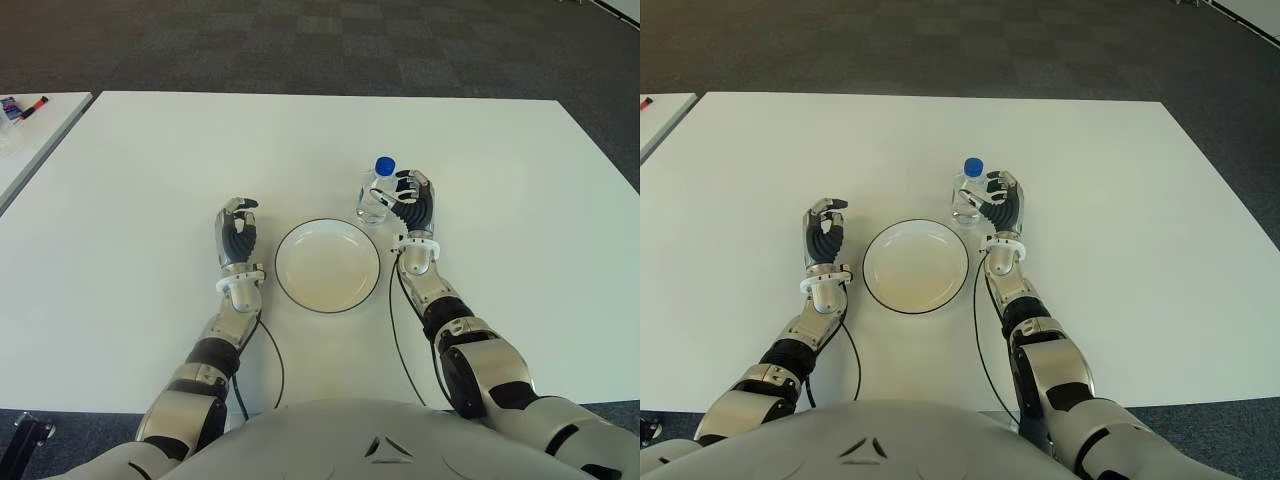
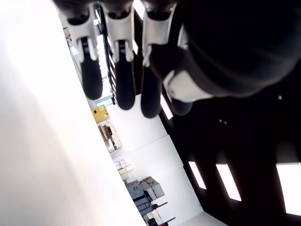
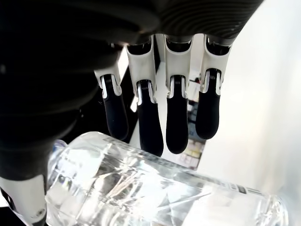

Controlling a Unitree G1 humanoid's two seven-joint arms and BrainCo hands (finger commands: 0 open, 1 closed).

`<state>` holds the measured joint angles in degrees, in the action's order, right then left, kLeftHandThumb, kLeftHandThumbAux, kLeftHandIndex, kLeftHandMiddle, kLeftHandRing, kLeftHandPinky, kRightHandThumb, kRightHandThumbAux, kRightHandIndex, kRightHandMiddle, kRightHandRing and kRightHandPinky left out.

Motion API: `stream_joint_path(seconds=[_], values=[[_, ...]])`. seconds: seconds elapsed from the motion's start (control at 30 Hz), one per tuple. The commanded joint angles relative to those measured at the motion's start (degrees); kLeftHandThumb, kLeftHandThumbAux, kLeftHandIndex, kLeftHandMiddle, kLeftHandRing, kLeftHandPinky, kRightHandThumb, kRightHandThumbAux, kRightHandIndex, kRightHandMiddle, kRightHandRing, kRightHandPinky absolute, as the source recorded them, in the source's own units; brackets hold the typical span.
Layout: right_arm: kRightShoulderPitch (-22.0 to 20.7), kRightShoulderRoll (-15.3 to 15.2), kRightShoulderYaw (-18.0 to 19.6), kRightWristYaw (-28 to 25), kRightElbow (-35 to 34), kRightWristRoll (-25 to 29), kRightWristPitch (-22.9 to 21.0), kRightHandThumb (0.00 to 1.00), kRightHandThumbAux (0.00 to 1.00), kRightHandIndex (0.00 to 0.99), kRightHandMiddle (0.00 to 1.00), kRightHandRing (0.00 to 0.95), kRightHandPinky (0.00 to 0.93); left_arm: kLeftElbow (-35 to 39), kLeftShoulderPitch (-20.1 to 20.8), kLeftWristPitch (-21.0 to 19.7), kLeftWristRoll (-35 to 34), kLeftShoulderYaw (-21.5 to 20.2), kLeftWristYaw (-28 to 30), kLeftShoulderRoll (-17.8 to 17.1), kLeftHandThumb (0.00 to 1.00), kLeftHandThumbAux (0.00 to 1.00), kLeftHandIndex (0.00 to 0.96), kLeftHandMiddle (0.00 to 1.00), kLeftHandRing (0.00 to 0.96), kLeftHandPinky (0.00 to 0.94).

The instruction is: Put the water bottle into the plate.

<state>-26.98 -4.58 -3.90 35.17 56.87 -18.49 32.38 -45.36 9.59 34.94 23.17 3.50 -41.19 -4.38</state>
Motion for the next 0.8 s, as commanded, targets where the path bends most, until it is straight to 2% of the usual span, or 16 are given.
stream_joint_path(seconds=[0.03, 0.8], values=[[1.25, 0.32, -0.26, 0.82, -1.71, -0.44, 0.4, 0.94, 0.668, 0.371, 0.525, 0.45, 0.455, -1.16, -0.57, -0.46, -0.02, 0.14, -0.1, -0.07, 0.837, 0.677, 0.472, 0.404, 0.348, 0.367], [3.4, 0.68, 0.06, 0.11, -6.5, -0.08, 0.79, 0.944, 0.668, 0.373, 0.521, 0.445, 0.45, -1.33, -0.37, -0.43, -0.44, 0.3, 0.38, 0.06, 0.838, 0.675, 0.464, 0.414, 0.361, 0.38]])
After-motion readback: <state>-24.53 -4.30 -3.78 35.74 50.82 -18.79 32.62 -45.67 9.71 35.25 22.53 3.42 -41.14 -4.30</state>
